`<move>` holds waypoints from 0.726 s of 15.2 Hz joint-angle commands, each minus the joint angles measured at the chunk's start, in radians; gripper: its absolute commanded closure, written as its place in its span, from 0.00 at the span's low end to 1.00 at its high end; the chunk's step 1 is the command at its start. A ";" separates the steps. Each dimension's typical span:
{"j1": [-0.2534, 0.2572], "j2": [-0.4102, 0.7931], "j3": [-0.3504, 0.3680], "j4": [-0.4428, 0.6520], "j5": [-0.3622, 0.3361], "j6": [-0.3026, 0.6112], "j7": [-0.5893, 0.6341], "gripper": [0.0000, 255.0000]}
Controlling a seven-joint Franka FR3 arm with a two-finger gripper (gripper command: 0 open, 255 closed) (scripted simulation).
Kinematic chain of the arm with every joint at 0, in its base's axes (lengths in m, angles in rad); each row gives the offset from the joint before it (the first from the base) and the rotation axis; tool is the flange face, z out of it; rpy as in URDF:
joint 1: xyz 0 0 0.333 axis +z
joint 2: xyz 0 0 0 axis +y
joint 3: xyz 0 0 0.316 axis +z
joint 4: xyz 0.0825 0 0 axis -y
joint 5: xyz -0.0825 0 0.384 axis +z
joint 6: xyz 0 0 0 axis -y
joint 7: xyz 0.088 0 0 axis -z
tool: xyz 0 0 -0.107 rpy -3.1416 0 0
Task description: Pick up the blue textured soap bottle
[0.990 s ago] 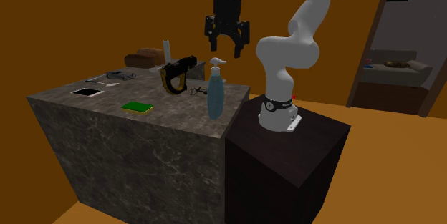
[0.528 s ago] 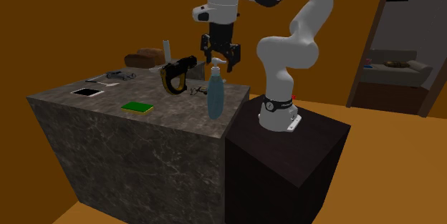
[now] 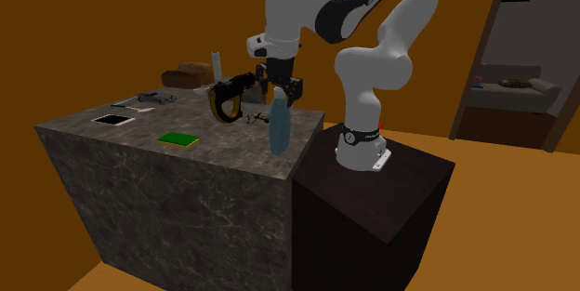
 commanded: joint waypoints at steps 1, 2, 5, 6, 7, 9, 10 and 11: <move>-0.006 0.016 -0.006 -0.021 -0.016 0.036 0.011 0.00; -0.009 0.025 -0.008 -0.030 -0.022 0.052 0.018 0.00; -0.015 0.051 -0.014 -0.052 -0.038 0.097 0.036 0.00; -0.015 0.050 -0.014 -0.052 -0.037 0.097 0.036 0.00; -0.015 0.051 -0.014 -0.052 -0.038 0.097 0.036 0.00; -0.014 0.051 -0.013 -0.051 -0.037 0.097 0.036 1.00; -0.015 0.053 -0.014 -0.051 -0.038 0.098 0.036 1.00; -0.014 0.053 -0.014 -0.050 -0.037 0.098 0.036 1.00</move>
